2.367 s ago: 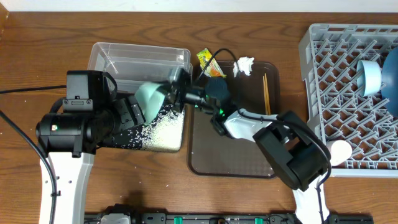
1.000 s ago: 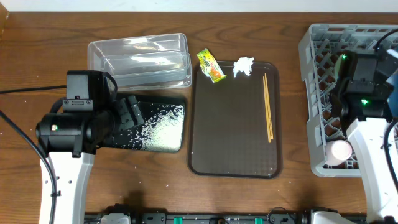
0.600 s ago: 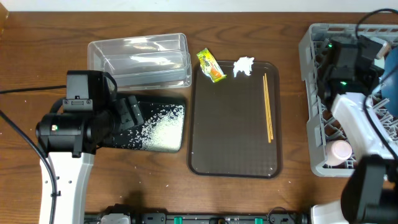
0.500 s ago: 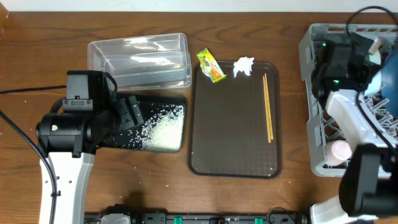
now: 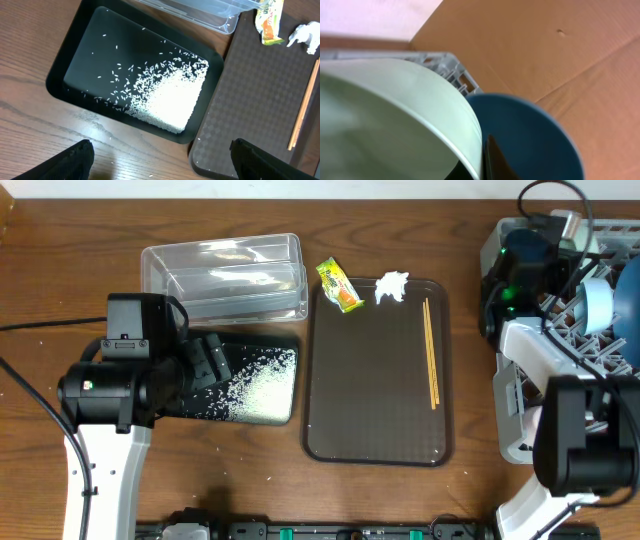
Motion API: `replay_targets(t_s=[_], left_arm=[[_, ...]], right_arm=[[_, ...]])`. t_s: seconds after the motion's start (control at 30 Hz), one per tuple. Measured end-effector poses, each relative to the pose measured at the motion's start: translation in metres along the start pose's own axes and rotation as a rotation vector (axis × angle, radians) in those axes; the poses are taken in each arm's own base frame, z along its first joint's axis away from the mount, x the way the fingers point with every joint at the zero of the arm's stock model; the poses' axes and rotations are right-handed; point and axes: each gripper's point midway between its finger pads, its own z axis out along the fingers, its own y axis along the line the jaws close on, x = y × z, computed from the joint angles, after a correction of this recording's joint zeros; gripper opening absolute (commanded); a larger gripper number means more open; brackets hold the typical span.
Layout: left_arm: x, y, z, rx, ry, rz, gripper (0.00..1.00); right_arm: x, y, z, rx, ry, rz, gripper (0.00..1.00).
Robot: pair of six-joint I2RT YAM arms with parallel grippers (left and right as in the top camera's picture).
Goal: Sort waste into correct bins and load items into the dishwasher rack
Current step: 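Move the right gripper back to the chopsticks and grasp them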
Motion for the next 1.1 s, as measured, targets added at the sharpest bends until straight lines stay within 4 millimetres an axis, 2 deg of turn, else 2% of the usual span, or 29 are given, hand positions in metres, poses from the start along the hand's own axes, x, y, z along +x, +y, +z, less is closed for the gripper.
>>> replay_targets(t_s=[0.17,0.4,0.43,0.47,0.57,0.63,0.93,1.1], left_arm=[[0.000,0.000,0.000,0.000,0.000,0.000,0.90],[0.000,0.000,0.000,0.000,0.000,0.000,0.90],[0.000,0.000,0.000,0.000,0.000,0.000,0.89],[0.000,0.000,0.000,0.000,0.000,0.000,0.89],[0.000,0.000,0.000,0.000,0.000,0.000,0.90],[0.000,0.000,0.000,0.000,0.000,0.000,0.89],[0.000,0.000,0.000,0.000,0.000,0.000,0.89],[0.000,0.000,0.000,0.000,0.000,0.000,0.90]], right_arm=[[0.024,0.034,0.005,-0.012,0.030,-0.159,0.01],[0.023,0.035,0.003,-0.002,0.031,-0.176,0.02],[0.022,0.036,0.001,-0.001,0.030,-0.180,0.10],[0.022,0.036,-0.001,0.000,0.030,-0.183,0.25],[0.024,0.037,-0.006,0.010,0.039,-0.218,0.60],[0.025,0.038,-0.008,0.014,0.043,-0.240,0.69],[0.013,0.052,-0.038,-0.020,-0.010,-0.314,0.79],[0.001,0.071,-0.067,-0.081,-0.082,-0.361,0.81]])
